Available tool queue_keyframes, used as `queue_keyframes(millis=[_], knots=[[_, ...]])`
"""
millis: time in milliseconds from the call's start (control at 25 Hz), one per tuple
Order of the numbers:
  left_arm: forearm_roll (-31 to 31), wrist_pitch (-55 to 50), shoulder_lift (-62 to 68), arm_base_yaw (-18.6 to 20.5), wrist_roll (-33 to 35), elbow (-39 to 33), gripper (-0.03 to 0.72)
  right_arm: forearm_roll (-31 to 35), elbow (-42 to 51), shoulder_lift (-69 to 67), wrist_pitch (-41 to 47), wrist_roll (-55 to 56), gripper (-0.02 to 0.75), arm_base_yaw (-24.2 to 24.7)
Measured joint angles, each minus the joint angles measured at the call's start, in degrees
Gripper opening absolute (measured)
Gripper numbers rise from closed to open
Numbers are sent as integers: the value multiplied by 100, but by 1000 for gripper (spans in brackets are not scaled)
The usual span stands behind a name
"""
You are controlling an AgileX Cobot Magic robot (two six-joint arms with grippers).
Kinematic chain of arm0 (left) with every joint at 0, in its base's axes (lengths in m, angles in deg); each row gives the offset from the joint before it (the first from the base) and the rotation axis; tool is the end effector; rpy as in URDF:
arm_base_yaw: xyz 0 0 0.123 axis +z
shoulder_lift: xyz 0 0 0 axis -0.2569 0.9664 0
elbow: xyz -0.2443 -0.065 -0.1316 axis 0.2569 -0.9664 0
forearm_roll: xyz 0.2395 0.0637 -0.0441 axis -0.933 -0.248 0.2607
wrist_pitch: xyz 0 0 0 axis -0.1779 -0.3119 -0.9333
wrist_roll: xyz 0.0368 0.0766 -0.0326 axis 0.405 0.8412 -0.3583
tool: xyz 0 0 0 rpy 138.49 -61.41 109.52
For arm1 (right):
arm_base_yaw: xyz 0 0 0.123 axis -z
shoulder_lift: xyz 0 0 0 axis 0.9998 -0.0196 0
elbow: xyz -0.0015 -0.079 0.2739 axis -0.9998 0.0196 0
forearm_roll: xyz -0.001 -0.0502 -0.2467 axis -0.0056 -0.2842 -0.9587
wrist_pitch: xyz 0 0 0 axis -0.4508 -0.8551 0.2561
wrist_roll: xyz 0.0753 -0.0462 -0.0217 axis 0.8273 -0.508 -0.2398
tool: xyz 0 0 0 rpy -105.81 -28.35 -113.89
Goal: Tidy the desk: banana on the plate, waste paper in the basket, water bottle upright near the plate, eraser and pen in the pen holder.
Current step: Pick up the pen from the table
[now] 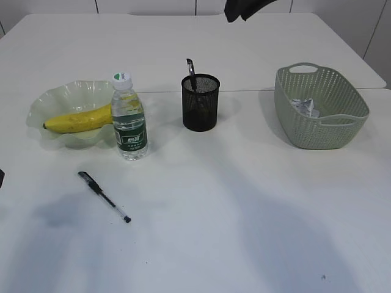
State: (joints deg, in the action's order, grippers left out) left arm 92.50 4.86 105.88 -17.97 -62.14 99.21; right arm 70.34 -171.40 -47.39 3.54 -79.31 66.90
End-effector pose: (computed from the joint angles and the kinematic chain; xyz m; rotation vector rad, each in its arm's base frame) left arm 0.2231 -0.0303 0.2503 -0.0122 2.6676 -0.3225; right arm 0.3985 0.1706 0.3894 -0.5532 2.4711 0.2710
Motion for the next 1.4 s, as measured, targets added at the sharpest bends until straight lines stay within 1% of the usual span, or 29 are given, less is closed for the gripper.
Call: queue_keyframes(millis=[80,160,240,320,440,520,640,760,920,1000,1080,1120,1160,1320,1400], knots=[[322,101,0,0,-12,0,363,-32,0,0,0,42,192,0],[675,348,0,-89,-47,0,362,-32,0,0,3,90,192,0],[903,702,0,-285,-273,0,362,-32,0,0,3,104,192,0],[948,1031,0,-569,-591,0,358,-68,0,9,3,125,192,0],[854,1449,40,-1006,-1156,0,333,-242,0,36,12,126,192,0],[559,1616,159,-1267,-1687,0,320,-282,12,137,12,126,192,0],[64,1677,348,-1497,-2358,0,312,-318,197,373,12,126,192,0],[-166,1720,466,-1619,-2616,0,311,-449,572,665,12,126,192,0],[-212,1730,519,-1659,-2835,0,308,-763,1352,1028,12,229,192,21],[-225,1734,548,-1673,-2887,0,308,-799,1838,1221,12,293,192,97],[-227,1734,548,-1721,-2909,0,307,-799,2303,1462,12,330,192,217],[-239,1734,548,-1753,-2919,0,307,-787,2809,1729,12,330,192,423],[-239,1734,548,-1753,-2919,0,307,-787,2809,1729,12,330,192,423],[-241,1860,556,-1789,-3087,0,307,-748,3627,2383,1,330,192,887],[-241,1994,585,-1800,-3183,0,307,-778,3936,2760,1,330,192,1041]])
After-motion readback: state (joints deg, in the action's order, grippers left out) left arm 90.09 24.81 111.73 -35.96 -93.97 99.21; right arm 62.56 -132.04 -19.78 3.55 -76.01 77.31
